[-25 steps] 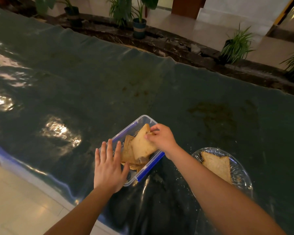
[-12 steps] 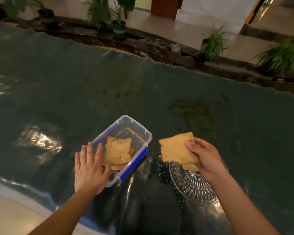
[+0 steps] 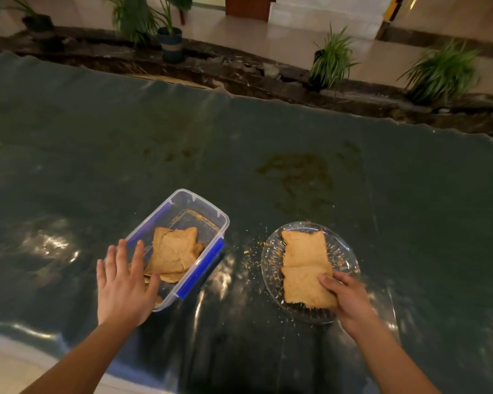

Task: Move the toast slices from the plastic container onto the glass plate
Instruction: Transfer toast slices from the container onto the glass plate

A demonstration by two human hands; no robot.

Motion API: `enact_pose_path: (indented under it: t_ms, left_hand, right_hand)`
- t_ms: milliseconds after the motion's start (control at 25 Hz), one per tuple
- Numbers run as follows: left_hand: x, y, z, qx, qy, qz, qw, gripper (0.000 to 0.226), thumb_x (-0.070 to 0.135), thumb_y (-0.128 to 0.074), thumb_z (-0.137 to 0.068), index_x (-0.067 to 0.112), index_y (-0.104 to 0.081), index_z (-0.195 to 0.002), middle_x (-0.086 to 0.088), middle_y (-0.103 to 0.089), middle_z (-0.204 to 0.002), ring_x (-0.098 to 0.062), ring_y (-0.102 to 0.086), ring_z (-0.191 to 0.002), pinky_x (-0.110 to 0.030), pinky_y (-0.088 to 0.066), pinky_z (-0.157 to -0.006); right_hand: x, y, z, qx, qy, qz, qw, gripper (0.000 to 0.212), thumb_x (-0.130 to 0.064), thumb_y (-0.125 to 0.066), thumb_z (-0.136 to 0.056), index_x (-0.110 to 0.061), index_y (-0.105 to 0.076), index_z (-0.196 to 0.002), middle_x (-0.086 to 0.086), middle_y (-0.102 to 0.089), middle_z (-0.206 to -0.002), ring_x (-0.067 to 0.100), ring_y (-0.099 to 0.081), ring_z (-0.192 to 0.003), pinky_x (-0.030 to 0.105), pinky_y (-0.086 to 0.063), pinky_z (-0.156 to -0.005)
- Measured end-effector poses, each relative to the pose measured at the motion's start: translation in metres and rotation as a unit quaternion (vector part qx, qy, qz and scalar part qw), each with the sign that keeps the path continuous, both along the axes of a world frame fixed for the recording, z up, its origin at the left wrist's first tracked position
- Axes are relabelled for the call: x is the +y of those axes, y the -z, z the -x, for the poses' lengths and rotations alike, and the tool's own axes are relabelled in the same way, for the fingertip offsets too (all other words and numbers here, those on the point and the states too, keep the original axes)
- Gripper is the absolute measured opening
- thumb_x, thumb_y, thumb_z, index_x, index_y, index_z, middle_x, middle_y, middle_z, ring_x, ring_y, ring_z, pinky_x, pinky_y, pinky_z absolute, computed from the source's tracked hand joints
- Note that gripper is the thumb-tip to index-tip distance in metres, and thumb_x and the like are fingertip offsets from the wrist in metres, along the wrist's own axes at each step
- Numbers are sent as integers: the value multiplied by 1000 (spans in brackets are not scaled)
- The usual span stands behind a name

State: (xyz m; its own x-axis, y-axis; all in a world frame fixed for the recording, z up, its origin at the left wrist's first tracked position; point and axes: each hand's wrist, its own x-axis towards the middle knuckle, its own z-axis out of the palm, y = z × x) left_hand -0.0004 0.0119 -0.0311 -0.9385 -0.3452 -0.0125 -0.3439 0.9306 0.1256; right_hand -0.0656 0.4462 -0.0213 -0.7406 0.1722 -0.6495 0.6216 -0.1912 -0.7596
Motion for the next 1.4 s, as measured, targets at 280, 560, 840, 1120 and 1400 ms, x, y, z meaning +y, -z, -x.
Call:
enact_pose_path:
  t_ms: [280, 560, 840, 1120, 1400]
  left_hand:
    - [2, -4, 0, -5, -4, 4, 1000, 79, 61, -22, -90, 19, -18, -157, -15, -7, -167, -34, -2, -154, -53, -3, -124]
    - [3, -3, 1, 0, -7, -1, 1000, 79, 62, -21, -90, 19, -21, -156, -15, -9, -166, -34, -3, -154, -52, -3, -124]
    - [2, -2, 1, -3, -13, -2, 1000, 78, 62, -20, -91, 20, -17, -157, -14, -7, -167, -32, 0, -154, -52, -2, -124]
    - [3, -3, 1, -2, -9, -3, 1000, 78, 62, -18, -91, 21, -14, -157, -13, -4, -167, -30, 4, -154, -51, 0, -124]
    - [3, -5, 0, 13, -3, -8, 1000, 78, 61, -19, -91, 18, -19, -157, -16, -10, -166, -33, -1, -154, -53, -2, -124]
  right_hand:
    - [5, 13, -3, 1, -25, -141, 990, 42, -8, -77, -77, -12, -60, -115, 9, -69, -102, 29, -70, -87, 49, -59, -76]
    - [5, 14, -4, 39, -105, -271, 956, 47, -15, -74, -81, -15, -55, -123, -1, -66, -104, 18, -65, -86, 39, -58, -70]
    - [7, 7, -5, 64, -250, -462, 849, 43, -16, -67, -78, -23, -59, -120, 2, -66, -109, 17, -63, -83, 30, -52, -68]
    - [0, -5, 1, 76, -219, -488, 841, 38, -12, -66, -78, -15, -59, -116, 6, -66, -103, 21, -57, -81, 30, -45, -70]
    - [-82, -48, 32, 198, -272, -439, 833, 35, -22, -68, -84, -19, -60, -118, -8, -66, -94, 12, -62, -83, 32, -51, -76]
